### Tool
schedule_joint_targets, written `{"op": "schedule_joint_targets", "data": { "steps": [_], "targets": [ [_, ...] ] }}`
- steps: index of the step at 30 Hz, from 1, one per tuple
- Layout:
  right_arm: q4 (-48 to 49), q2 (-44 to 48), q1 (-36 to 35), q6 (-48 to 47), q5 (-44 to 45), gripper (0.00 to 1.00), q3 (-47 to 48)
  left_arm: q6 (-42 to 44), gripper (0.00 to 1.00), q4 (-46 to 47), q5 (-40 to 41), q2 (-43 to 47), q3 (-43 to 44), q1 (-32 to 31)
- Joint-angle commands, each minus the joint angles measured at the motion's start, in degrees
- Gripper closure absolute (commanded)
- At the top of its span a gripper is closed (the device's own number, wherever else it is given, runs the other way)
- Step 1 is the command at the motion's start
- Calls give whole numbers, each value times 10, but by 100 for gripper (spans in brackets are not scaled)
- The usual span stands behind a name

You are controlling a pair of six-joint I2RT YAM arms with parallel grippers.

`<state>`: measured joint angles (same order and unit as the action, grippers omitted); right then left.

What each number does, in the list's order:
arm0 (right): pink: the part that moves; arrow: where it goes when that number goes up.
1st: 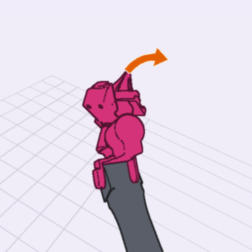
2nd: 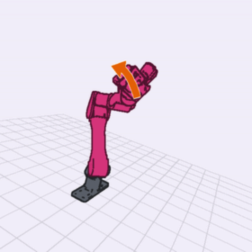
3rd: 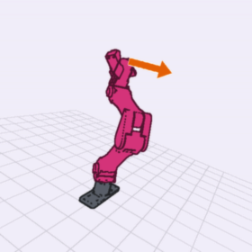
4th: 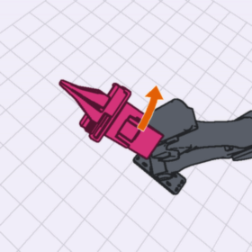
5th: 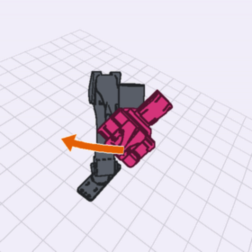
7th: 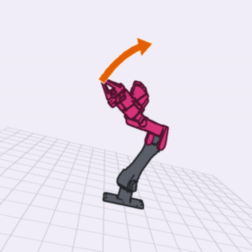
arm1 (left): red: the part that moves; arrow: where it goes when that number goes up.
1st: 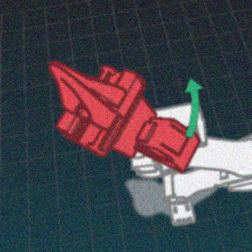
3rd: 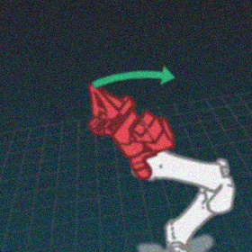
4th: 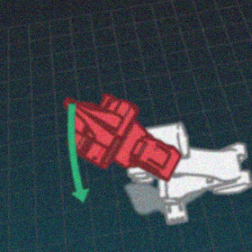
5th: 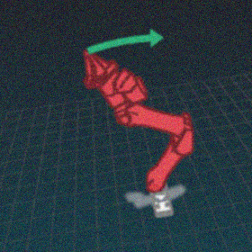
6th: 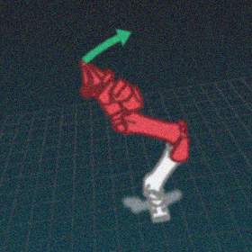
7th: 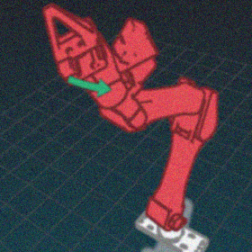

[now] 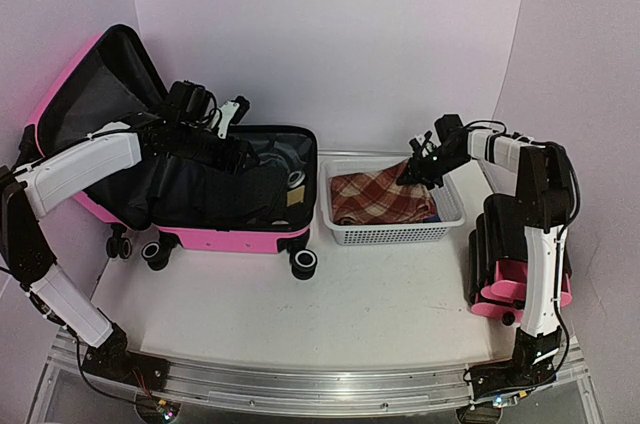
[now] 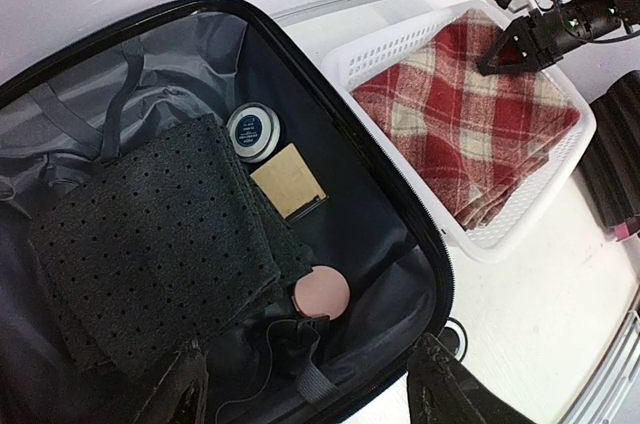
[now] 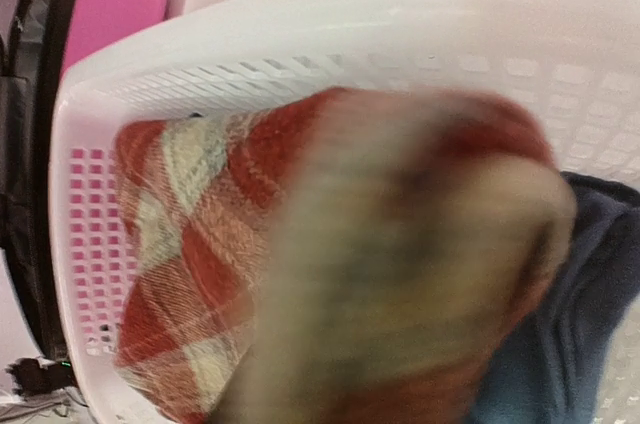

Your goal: Open, take out, and arrange the luggage

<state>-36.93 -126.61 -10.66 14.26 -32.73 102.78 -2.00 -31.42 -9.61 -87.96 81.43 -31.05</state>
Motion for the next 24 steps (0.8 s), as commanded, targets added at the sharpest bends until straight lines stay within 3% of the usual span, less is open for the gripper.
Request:
{"op": "schedule_joint_targets", "data": {
  "steps": [1,5,10,13,18,24],
  "targets": [
    [-73,15,1,-51,92,54,55,-3,31,14,-14,3,26,3],
    [-155,43,-1,-86,183,41,87,-2,31,12,-15,0,26,3],
    [-228,84,-28,-111,292,34,98,-3,31,6,-16,-21,26,3],
    [-233,98,-51,-101,255,33,80,-6,30,-6,-25,-53,38,3],
    [-131,96,-56,-22,71,38,-2,-28,30,-49,-8,-149,95,2],
    [-115,61,-56,8,145,43,-25,-31,27,-98,43,-261,185,-3]
  ]
}}
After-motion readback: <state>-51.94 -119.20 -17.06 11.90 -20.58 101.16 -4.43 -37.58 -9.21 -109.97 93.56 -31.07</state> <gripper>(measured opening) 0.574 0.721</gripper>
